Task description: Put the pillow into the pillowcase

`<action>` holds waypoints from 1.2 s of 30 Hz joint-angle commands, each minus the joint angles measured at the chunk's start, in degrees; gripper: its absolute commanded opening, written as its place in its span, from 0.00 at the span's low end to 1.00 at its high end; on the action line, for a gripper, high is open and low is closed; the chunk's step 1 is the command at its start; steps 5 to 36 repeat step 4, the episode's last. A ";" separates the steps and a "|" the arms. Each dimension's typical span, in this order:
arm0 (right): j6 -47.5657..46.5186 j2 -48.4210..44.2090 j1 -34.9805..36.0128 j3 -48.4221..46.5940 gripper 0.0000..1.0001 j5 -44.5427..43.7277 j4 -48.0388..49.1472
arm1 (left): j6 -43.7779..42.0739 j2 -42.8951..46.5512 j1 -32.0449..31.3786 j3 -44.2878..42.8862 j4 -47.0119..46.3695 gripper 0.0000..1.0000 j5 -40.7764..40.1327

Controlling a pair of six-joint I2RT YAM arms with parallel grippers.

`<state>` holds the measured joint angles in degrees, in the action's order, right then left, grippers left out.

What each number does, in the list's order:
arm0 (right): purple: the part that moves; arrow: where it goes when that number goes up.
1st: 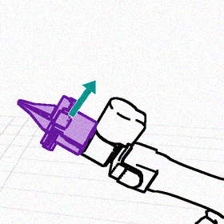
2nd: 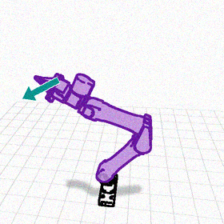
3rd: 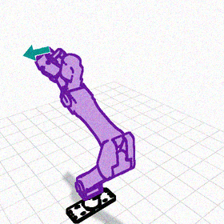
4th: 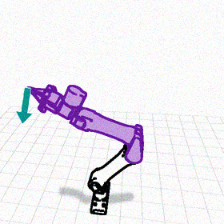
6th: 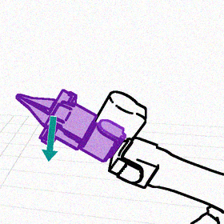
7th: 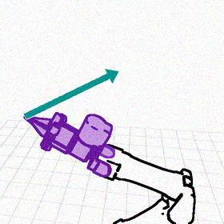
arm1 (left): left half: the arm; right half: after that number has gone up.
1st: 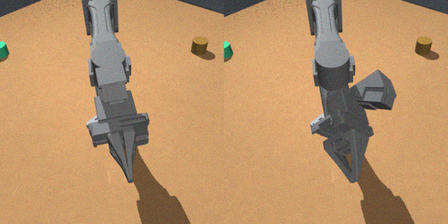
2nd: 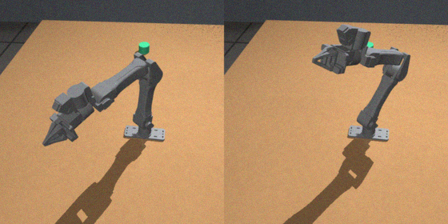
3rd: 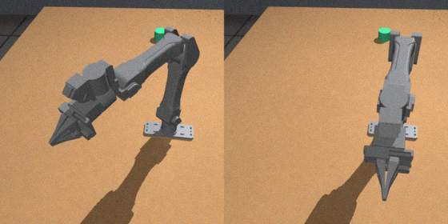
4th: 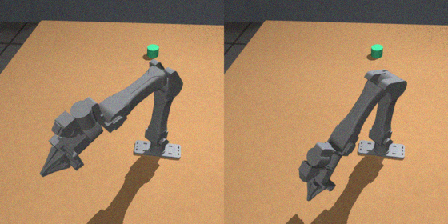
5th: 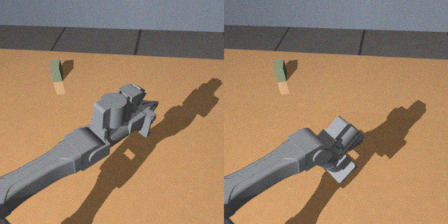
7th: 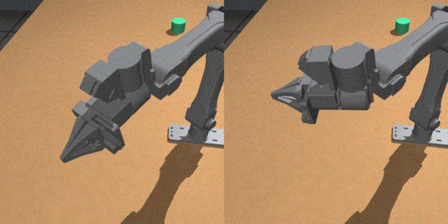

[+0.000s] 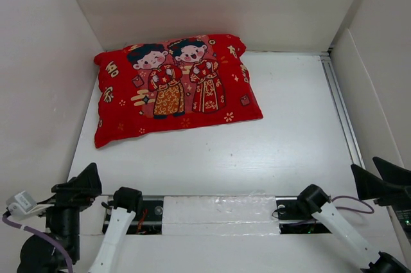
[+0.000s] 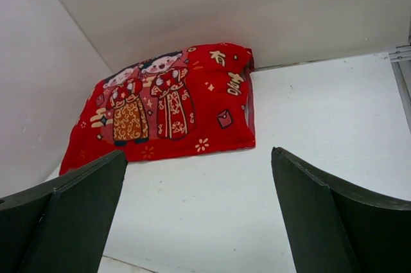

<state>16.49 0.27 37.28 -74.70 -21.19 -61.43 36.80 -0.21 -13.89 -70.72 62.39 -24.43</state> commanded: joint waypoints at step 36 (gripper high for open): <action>0.38 -0.54 0.60 1.04 1.00 0.89 1.75 | 2.84 10.75 -0.35 0.49 -2.98 1.00 -0.45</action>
